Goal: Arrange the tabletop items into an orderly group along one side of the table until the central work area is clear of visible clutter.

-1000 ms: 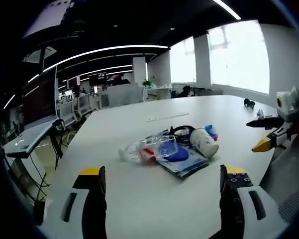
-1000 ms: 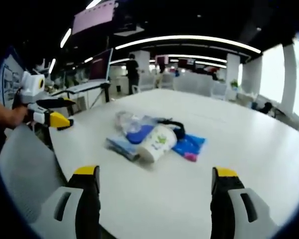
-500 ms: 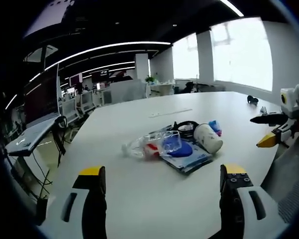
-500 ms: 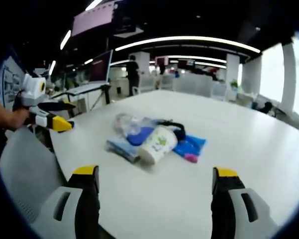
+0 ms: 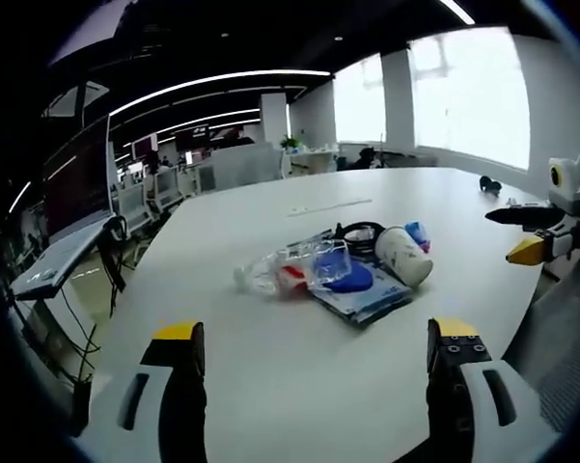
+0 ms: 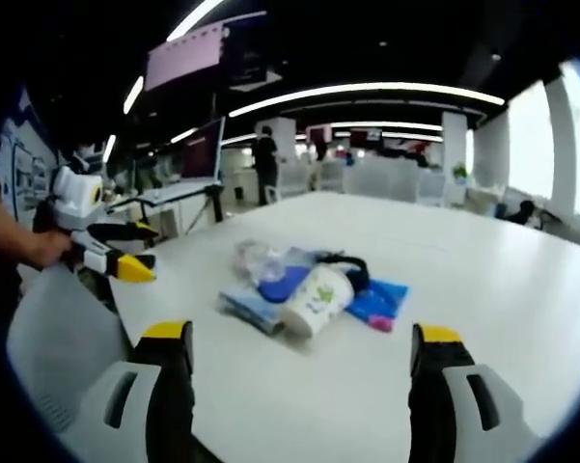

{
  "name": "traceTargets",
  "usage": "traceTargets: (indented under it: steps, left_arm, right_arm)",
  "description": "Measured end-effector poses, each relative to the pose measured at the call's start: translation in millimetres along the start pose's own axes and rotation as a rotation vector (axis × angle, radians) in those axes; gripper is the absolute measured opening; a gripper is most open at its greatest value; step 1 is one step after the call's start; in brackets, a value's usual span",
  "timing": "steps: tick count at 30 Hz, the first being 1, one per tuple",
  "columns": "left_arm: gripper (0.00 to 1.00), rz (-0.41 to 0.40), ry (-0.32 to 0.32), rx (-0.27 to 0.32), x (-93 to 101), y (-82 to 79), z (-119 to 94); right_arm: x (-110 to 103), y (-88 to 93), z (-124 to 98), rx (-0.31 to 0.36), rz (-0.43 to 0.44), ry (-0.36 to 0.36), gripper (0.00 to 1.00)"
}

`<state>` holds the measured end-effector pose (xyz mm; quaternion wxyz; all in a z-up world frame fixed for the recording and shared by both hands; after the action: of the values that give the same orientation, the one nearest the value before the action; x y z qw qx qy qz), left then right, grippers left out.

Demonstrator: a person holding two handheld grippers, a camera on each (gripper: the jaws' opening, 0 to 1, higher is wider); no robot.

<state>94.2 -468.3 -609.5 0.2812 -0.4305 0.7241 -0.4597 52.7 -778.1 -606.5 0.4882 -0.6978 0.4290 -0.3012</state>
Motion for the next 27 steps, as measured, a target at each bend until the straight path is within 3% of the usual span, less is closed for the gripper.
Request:
traceTargets:
  steps: [12,22,27]
  left_arm:
    - [0.96,-0.016,0.013,0.005,0.0,-1.4,-0.5]
    - [0.96,-0.021,0.022,-0.012,-1.5,-2.0,1.1]
    - [0.96,-0.034,0.007,-0.029,-11.6,-1.6,2.5]
  right_arm:
    - [-0.7,-7.9,-2.8,0.02,-0.025,-0.015,0.91]
    - [2.4,-23.6,14.6,0.037,-0.065,-0.11,0.91]
    - [4.8,-32.8,26.0,0.051,-0.09,-0.162,0.9]
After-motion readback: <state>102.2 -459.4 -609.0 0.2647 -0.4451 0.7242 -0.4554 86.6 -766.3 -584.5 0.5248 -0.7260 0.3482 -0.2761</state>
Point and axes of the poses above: the point that each gripper's makers call its tool centre point, and the gripper's own axes: z roughly forward along the fingers, x roughly to its right, y roughly out of its underside, the point moved 8 cm from there along -z, roughly backward along the fingers, and after that the axes turned 2 degrees about -z, right-handed, at the moved point
